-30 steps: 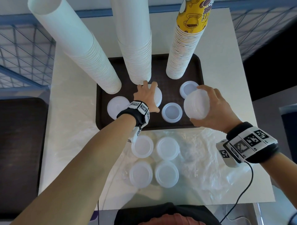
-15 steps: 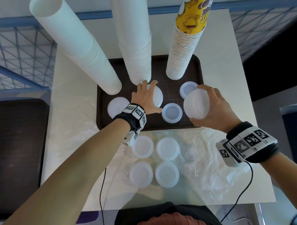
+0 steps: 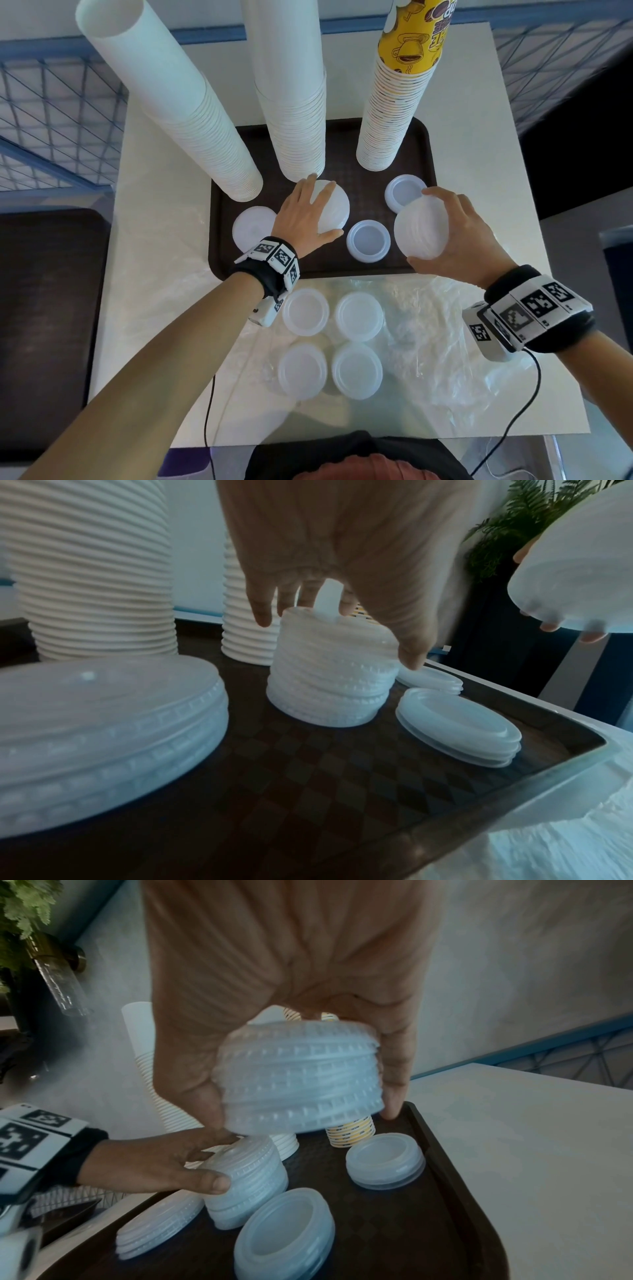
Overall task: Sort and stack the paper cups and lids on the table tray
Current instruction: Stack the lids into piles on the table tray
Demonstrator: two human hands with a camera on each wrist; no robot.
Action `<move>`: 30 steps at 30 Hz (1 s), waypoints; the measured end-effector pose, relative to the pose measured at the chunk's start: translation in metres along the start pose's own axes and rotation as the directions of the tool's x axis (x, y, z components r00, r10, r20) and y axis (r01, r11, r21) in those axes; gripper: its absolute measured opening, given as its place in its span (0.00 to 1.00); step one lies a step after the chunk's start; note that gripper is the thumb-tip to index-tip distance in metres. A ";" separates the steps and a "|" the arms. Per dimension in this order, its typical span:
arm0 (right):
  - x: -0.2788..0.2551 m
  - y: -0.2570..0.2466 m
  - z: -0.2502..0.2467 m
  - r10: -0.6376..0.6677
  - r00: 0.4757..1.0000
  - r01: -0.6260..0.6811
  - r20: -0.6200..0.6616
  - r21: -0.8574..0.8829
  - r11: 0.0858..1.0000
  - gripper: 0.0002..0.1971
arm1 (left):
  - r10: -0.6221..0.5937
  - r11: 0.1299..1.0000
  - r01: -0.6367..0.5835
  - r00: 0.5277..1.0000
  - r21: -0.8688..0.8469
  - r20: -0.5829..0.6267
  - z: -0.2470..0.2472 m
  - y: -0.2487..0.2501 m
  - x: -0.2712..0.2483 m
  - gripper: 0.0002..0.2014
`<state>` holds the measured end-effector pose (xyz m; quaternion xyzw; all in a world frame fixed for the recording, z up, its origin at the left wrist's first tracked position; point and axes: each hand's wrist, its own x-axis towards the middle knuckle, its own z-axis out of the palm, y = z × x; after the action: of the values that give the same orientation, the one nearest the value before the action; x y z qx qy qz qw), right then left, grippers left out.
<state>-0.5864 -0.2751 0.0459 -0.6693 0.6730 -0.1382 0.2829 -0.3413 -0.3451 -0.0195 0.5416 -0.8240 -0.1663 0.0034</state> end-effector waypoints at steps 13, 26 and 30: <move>0.016 -0.055 0.008 -0.162 0.986 0.163 0.040 -0.008 0.987 0.50 | -0.258 0.909 0.175 0.949 -0.379 -0.180 -0.038 -0.040 -0.100 0.28; 0.064 -0.156 0.095 -0.230 0.936 0.266 0.266 -0.105 0.958 0.50 | -0.609 0.757 0.619 0.784 -0.208 0.118 0.078 -0.061 -0.349 0.43; 0.072 -0.167 0.123 -0.196 0.941 0.241 0.274 -0.142 0.960 0.50 | -0.611 0.755 0.631 0.776 -0.178 0.156 0.098 -0.058 -0.370 0.39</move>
<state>-0.3760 -0.3326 0.0276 -0.7744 0.5613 -0.0214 0.2912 -0.1544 -0.0084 -0.0638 0.7725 -0.5731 -0.2721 -0.0283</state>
